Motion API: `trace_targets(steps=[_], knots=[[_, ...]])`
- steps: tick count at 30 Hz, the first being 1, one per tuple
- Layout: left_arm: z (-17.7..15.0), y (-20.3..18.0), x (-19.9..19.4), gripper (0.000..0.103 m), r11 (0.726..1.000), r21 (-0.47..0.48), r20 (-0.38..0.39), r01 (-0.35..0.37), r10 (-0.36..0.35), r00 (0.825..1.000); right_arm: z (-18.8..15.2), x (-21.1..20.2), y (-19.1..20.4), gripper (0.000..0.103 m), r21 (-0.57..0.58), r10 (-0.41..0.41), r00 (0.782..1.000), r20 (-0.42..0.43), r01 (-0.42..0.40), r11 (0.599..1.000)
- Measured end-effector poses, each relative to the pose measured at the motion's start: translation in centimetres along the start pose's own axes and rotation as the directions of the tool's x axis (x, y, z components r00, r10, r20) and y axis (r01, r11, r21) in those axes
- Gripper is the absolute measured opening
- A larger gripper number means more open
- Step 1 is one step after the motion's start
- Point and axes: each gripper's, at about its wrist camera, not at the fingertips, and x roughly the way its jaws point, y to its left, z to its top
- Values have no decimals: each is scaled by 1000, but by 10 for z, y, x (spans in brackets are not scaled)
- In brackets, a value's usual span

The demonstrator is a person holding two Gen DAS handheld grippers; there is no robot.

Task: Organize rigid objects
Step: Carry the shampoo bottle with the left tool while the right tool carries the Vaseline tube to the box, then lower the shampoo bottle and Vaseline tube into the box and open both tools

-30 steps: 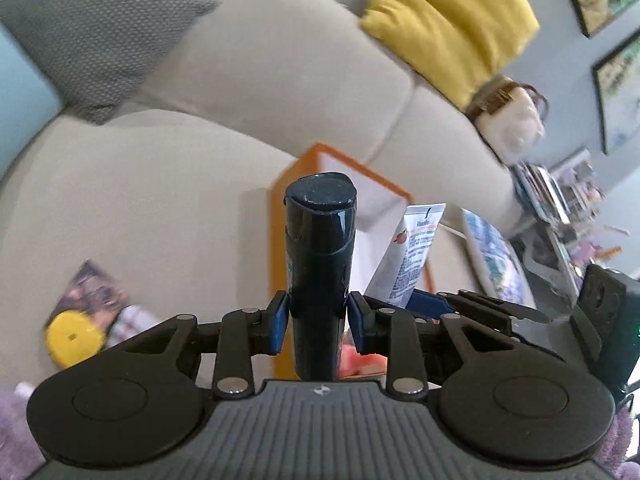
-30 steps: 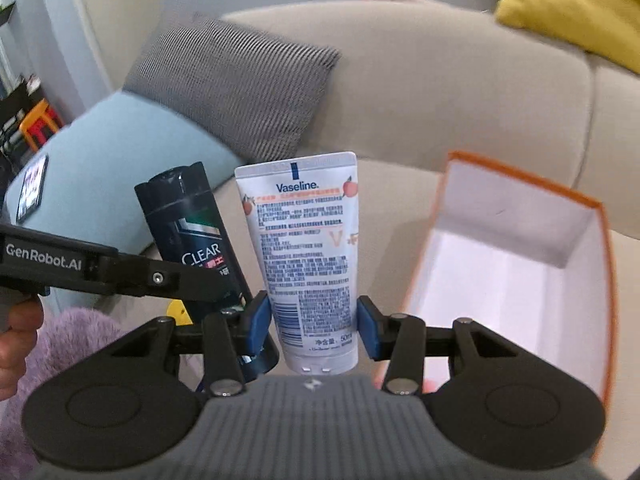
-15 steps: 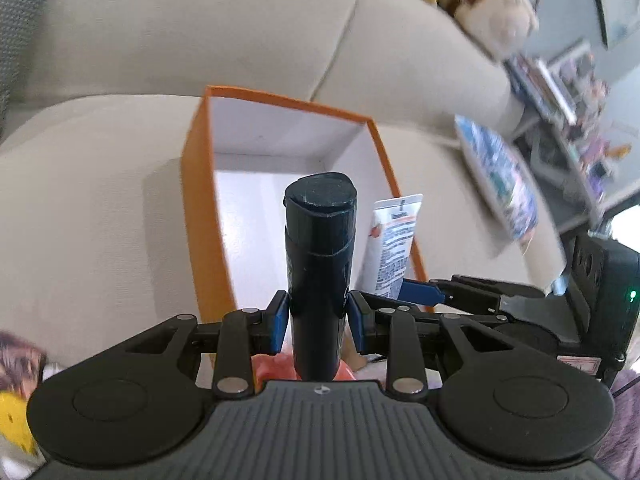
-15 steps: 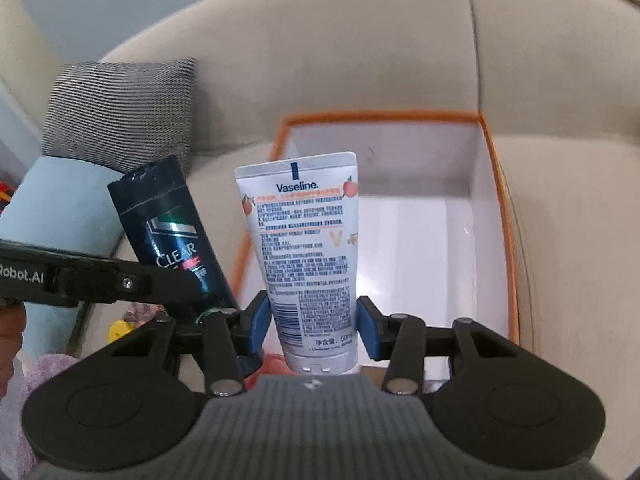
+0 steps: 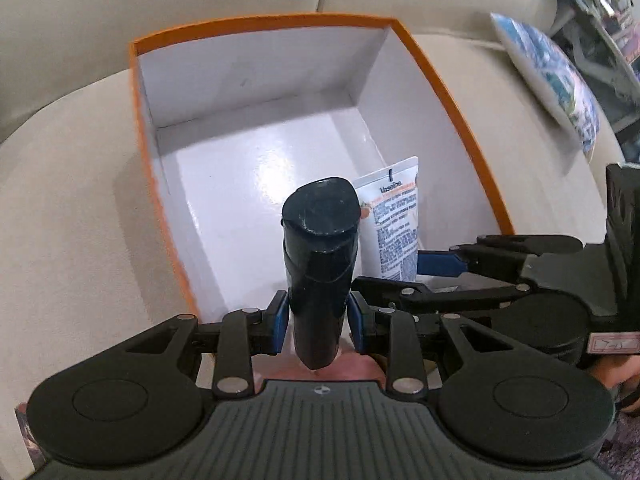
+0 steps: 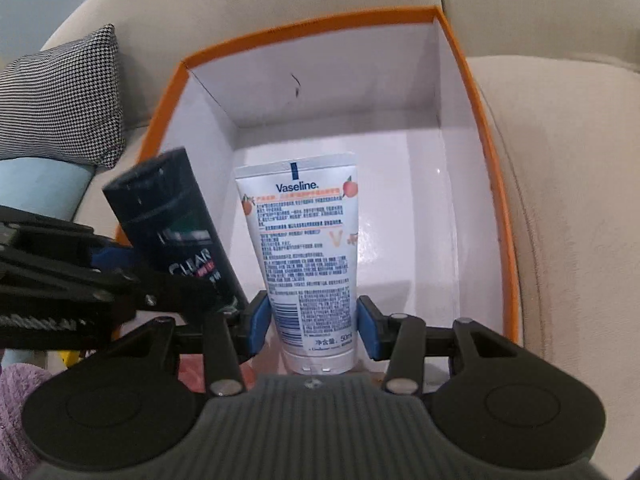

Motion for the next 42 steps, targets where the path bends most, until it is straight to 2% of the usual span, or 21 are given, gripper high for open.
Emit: trace_targets(steps=[7,11,16,22,26,33,35,39,42], knots=[[10,-12,4,35,989,148,-73,-26,37,997,7,27,-1,48,-6,-2,1000,-25,2,1000],[7,-21,3,35,959,271,-88,-78,106,990,1,22,3,48,-6,12,1000,-21,-12,1000],[6,-34,16,35,915,385,-146,-124,193,970,2,23,-3,48,27,35,999,-36,-34,999],[5,-38,20,36,884,435,-156,-171,261,953,5,25,-3,48,26,25,999,-46,-23,999],[0,-37,17,40,872,453,-122,-184,265,956,4,32,-1,48,29,33,998,-50,-31,999],[-1,-33,8,41,883,439,-93,-164,226,970,4,44,-2,47,25,8,997,-81,-6,1000],[0,-29,3,36,895,416,-77,-162,212,974,4,44,-1,46,23,17,996,-84,-15,1000],[1,-18,-21,33,932,322,20,-169,172,985,7,46,4,46,8,-8,995,-98,8,1000],[-2,-11,-46,33,963,213,108,-164,144,984,11,53,8,46,26,4,994,-111,-2,1000]])
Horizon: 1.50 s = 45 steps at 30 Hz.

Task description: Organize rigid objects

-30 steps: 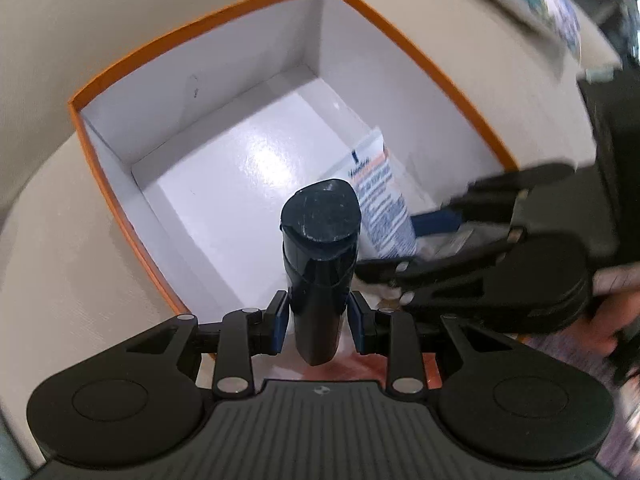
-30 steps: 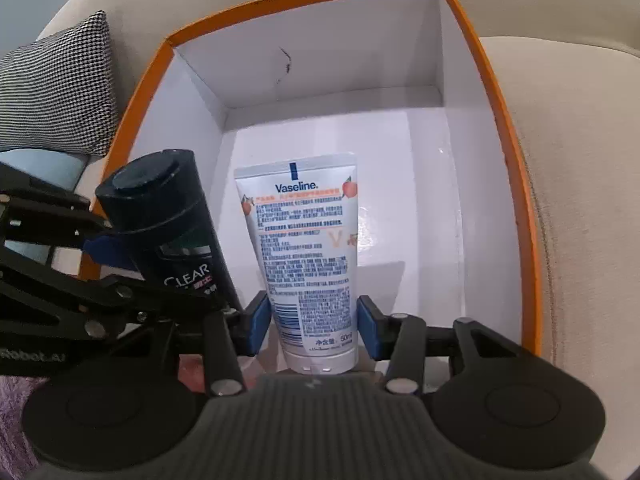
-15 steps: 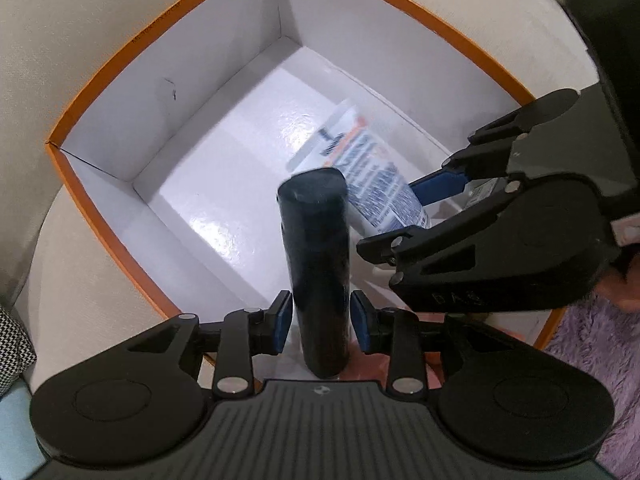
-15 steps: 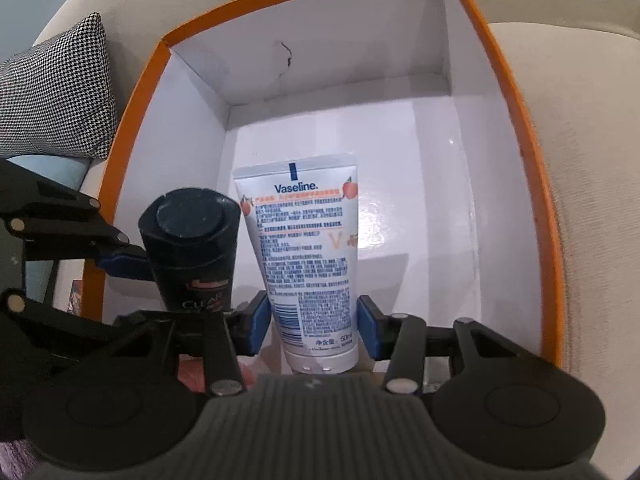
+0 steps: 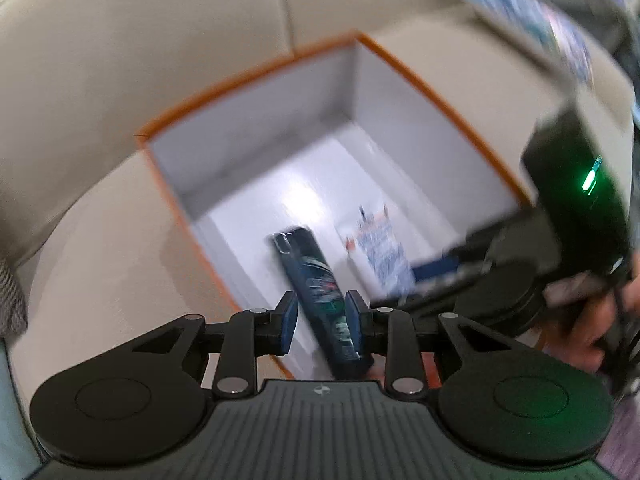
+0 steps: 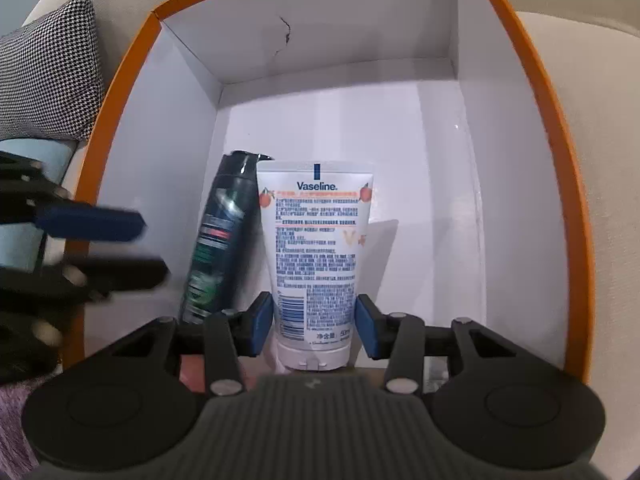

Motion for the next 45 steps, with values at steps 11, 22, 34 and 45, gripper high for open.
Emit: trace_targets(steps=[11,22,34,45], knots=[[-30,31,-18,33,950,-312,139,-6,52,989,7,12,5,51,37,-3,999,-37,4,999],[-48,48,-1,24,877,-467,155,115,-47,987,11,21,14,46,-23,-36,999,-32,35,999],[-55,51,3,17,871,-475,167,128,-53,985,7,34,48,45,-193,-49,995,-90,31,981],[-58,53,1,17,861,-486,179,147,-67,982,6,23,47,46,-173,-75,997,-34,68,983]])
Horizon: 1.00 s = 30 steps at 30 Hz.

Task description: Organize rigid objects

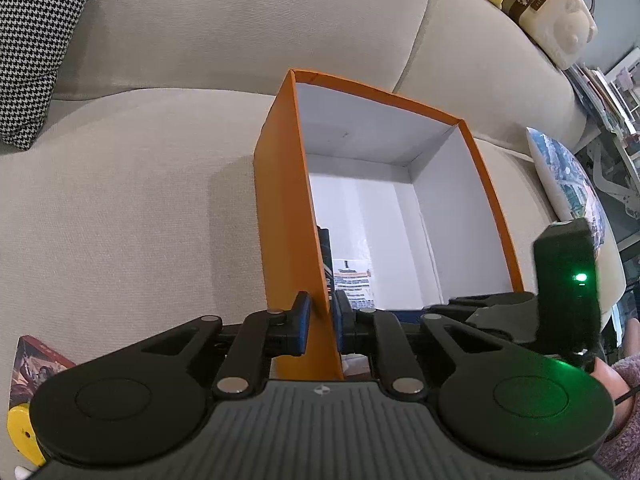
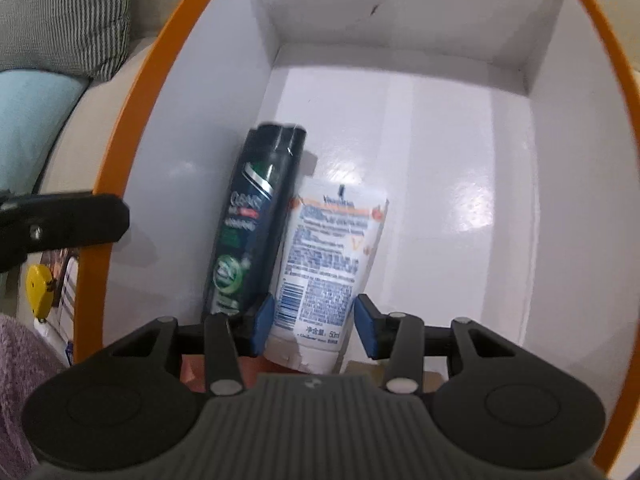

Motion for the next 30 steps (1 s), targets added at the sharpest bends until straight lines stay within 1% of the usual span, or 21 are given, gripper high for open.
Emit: trace_targets(steps=[2,4,7,10,12,16,19,21,22,23,27,28,30], knots=[[0,0,0,17,1000,-3,1,0,0,1000,1,-6,3,46,-15,-7,1000,24,7,1000],[1,0,0,17,1000,-4,2,-1,2,1000,3,-10,7,46,-30,9,999,50,-7,1000],[1,-1,0,17,1000,-3,1,1,-1,1000,5,-11,15,37,-53,62,996,71,-58,997],[1,0,0,17,1000,-7,1,-1,1,1000,10,-4,19,38,-56,69,995,67,-66,996],[2,1,-1,17,1000,-14,2,4,-4,1000,14,5,22,38,-54,76,996,51,-73,996],[3,2,0,17,1000,-16,2,6,-6,1000,17,8,23,39,-40,84,996,40,-82,996],[2,3,2,17,1000,-20,1,12,-12,1000,17,8,19,38,-29,105,994,32,-104,994],[2,4,3,16,1000,-22,1,17,-17,1000,15,8,19,35,-54,141,990,26,-139,989],[2,4,3,16,1000,-23,1,17,-17,1000,14,6,19,30,-65,158,987,17,-156,986],[2,5,3,16,1000,-26,1,17,-17,1000,13,6,21,30,-75,158,987,3,-157,985],[1,6,-1,16,999,-29,5,18,-17,1000,11,4,21,30,-73,158,987,0,-157,985],[0,6,-2,16,999,-29,6,19,-18,1000,11,3,21,28,-74,157,988,0,-156,985],[-2,6,-6,16,999,-26,12,23,-22,1000,12,0,22,21,-79,152,988,9,-151,985]])
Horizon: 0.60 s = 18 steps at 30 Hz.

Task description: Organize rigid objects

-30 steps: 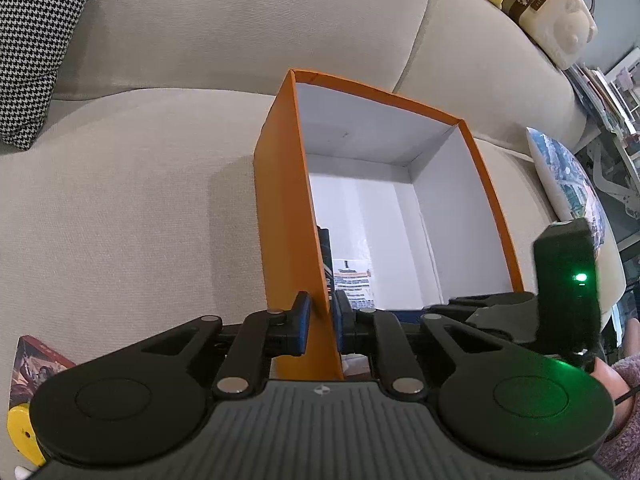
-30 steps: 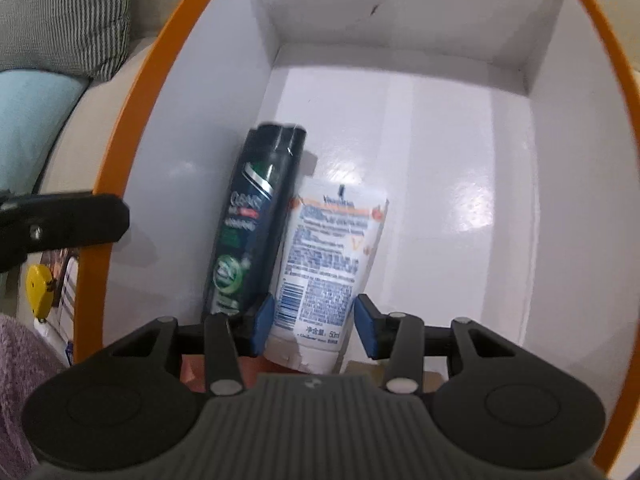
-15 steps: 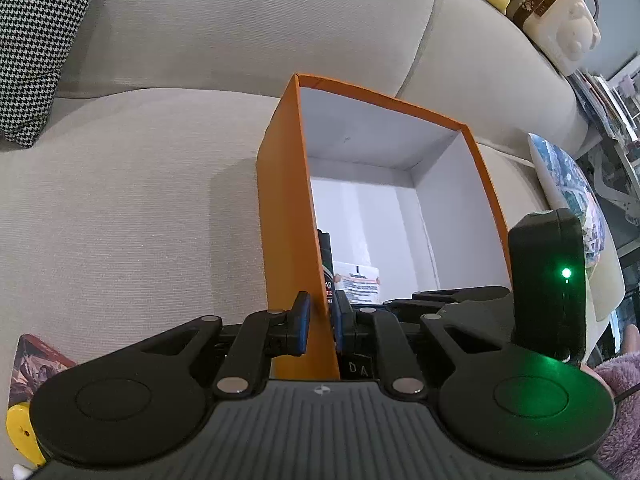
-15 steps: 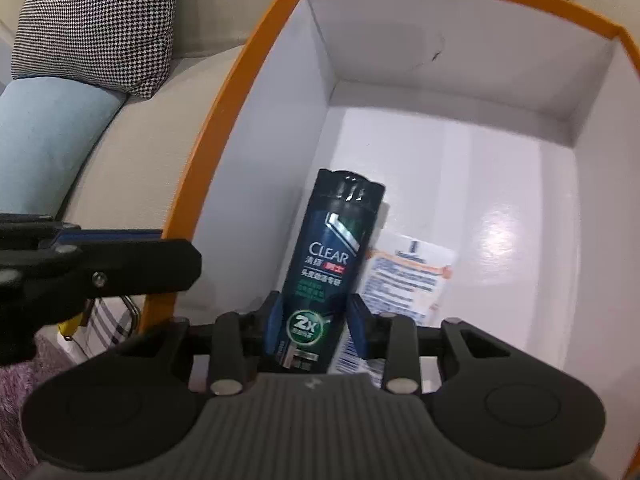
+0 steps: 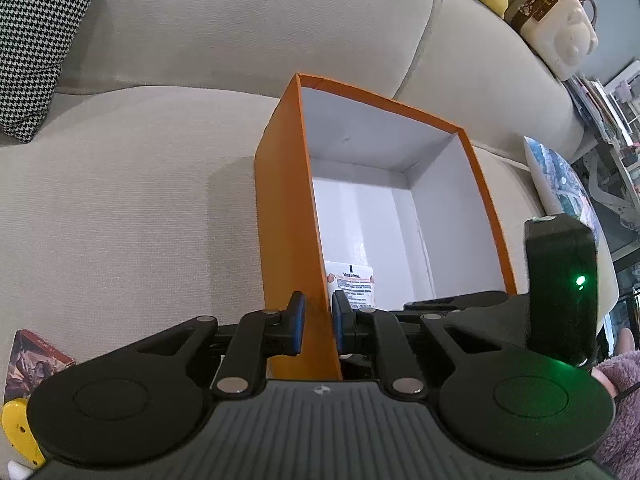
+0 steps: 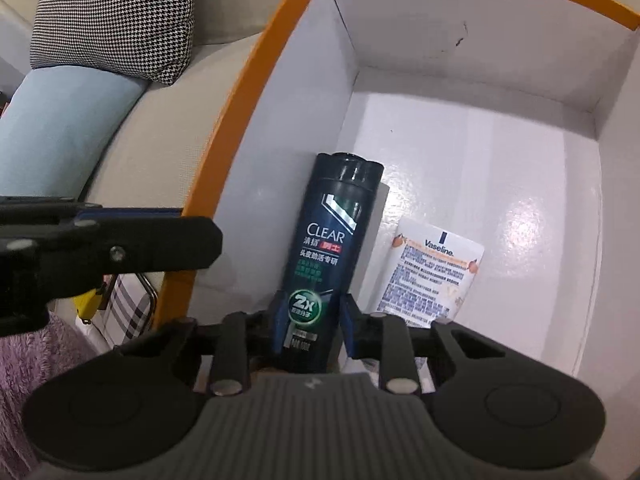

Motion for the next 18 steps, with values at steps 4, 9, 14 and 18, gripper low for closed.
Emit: trace_targets(steps=[4,9,14,18], knots=[[-4,1,-7,16,1000,-4,16,7,-7,1000,0,-15,-4,24,16,-47,998,39,46,999],[-11,4,-13,16,999,-30,33,15,-14,999,-7,-20,-16,38,24,-189,981,41,188,982],[-18,8,-21,16,999,-42,45,8,-6,999,-16,-10,-29,38,76,-144,990,3,143,987],[-25,16,-28,16,998,-59,53,-9,12,999,-16,-6,-27,37,76,-123,992,13,122,990]])
